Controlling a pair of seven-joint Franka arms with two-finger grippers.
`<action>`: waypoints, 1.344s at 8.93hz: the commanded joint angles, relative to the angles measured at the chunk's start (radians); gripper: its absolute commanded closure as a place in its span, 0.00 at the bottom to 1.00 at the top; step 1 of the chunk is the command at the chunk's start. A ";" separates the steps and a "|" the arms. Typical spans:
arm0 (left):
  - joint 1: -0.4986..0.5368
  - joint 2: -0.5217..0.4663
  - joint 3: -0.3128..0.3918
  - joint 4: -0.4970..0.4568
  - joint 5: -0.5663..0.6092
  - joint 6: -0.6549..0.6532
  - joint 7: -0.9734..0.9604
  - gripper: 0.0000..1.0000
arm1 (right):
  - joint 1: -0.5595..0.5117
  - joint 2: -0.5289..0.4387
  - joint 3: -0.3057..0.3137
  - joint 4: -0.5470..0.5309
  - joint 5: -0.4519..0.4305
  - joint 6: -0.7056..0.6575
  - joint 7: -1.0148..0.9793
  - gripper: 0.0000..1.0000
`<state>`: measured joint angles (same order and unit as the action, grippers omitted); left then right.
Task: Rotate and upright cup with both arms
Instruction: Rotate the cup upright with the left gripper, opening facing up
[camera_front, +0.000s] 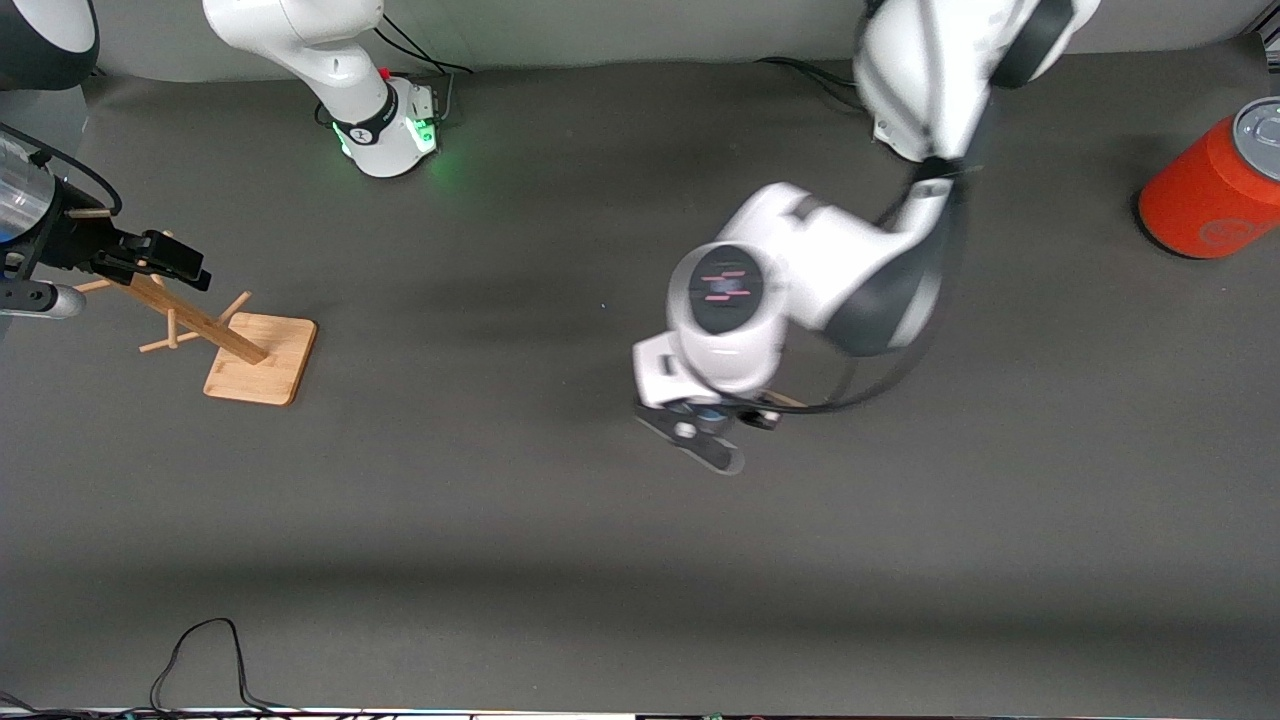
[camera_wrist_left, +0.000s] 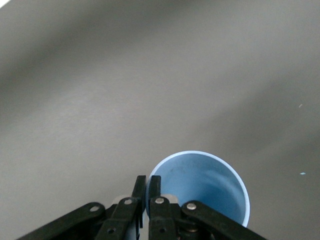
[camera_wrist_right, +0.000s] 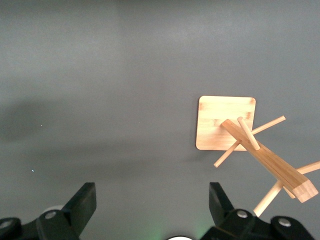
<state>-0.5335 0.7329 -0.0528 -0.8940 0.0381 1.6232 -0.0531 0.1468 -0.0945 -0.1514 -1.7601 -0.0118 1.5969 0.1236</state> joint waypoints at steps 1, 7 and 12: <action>0.012 -0.288 -0.007 -0.414 -0.030 0.201 -0.138 1.00 | -0.012 -0.027 0.013 -0.022 -0.011 0.018 -0.021 0.00; -0.100 -0.446 -0.007 -1.236 -0.009 1.341 -0.419 1.00 | -0.006 -0.039 0.015 -0.048 -0.011 0.058 -0.019 0.00; -0.366 -0.252 0.242 -1.257 0.032 1.618 -0.415 1.00 | -0.010 -0.076 0.015 -0.082 -0.011 0.067 -0.018 0.00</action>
<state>-0.7584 0.4328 0.0576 -2.1567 0.0544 3.1819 -0.4449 0.1462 -0.1176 -0.1438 -1.7941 -0.0119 1.6423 0.1230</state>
